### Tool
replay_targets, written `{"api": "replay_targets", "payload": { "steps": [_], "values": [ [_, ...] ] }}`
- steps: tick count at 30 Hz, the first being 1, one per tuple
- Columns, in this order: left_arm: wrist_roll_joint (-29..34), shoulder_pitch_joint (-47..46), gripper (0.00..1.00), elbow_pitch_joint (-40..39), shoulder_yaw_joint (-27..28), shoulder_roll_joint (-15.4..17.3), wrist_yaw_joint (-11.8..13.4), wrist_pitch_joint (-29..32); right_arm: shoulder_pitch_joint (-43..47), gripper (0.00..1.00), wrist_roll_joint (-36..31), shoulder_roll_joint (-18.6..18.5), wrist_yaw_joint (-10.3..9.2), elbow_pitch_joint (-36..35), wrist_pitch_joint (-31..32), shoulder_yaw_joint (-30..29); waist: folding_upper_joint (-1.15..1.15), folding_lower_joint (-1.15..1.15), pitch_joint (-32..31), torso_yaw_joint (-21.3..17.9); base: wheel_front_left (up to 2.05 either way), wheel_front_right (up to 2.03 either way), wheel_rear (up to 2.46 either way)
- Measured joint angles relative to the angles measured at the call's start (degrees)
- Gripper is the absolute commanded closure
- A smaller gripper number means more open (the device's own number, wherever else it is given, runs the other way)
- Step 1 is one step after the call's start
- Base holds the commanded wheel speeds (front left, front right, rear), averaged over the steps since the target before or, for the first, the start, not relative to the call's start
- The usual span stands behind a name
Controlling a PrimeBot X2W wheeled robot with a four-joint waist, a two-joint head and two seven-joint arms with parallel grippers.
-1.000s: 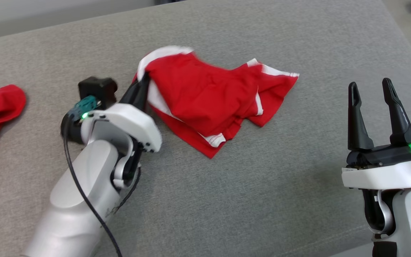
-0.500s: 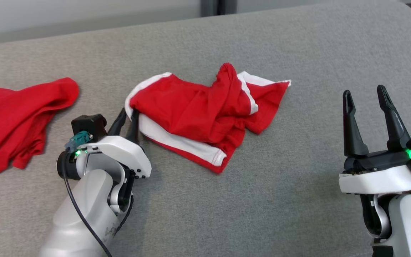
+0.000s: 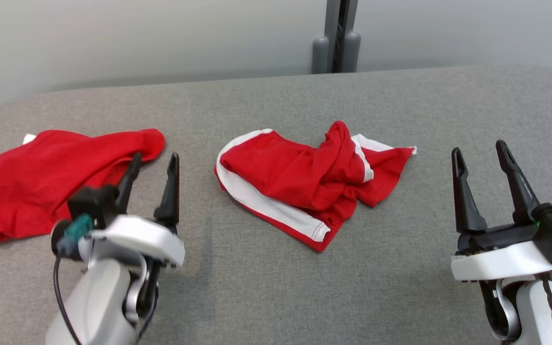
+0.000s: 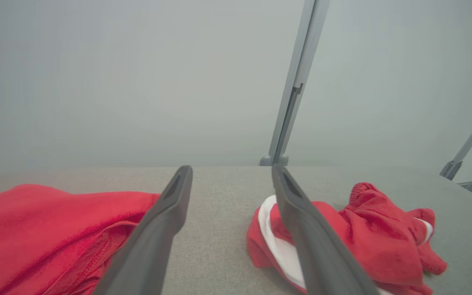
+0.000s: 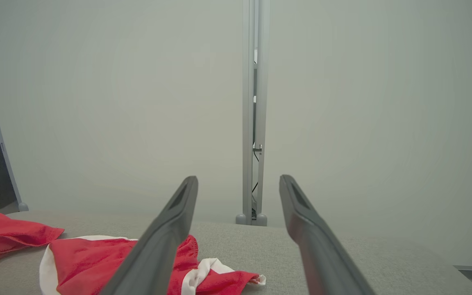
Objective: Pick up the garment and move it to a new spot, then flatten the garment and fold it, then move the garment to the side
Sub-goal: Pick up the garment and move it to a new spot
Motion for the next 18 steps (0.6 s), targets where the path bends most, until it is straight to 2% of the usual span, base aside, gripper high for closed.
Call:
{"api": "replay_targets", "payload": {
  "steps": [7,11,18],
  "values": [
    [8.05,12.57,0.00,-12.46,5.34,-0.21,-0.58,-0.01,2.33,0.00,-0.33,-0.02,0.00,0.25,0.00,-0.57,0.00,0.00,-2.69,1.35,0.00,0.00,0.00],
    [11.59,18.45,0.00,-16.51,8.45,-2.46,-1.09,-0.01,3.37,0.00,0.09,-0.01,0.00,0.58,0.00,-0.73,0.00,0.00,-3.27,1.79,0.00,0.00,0.00],
    [14.62,23.51,0.00,-19.03,14.11,-7.14,-3.80,-0.01,3.99,0.00,0.49,-0.02,0.00,1.05,0.00,-0.73,0.00,0.00,-3.51,2.45,0.00,0.00,0.00]
  ]
}}
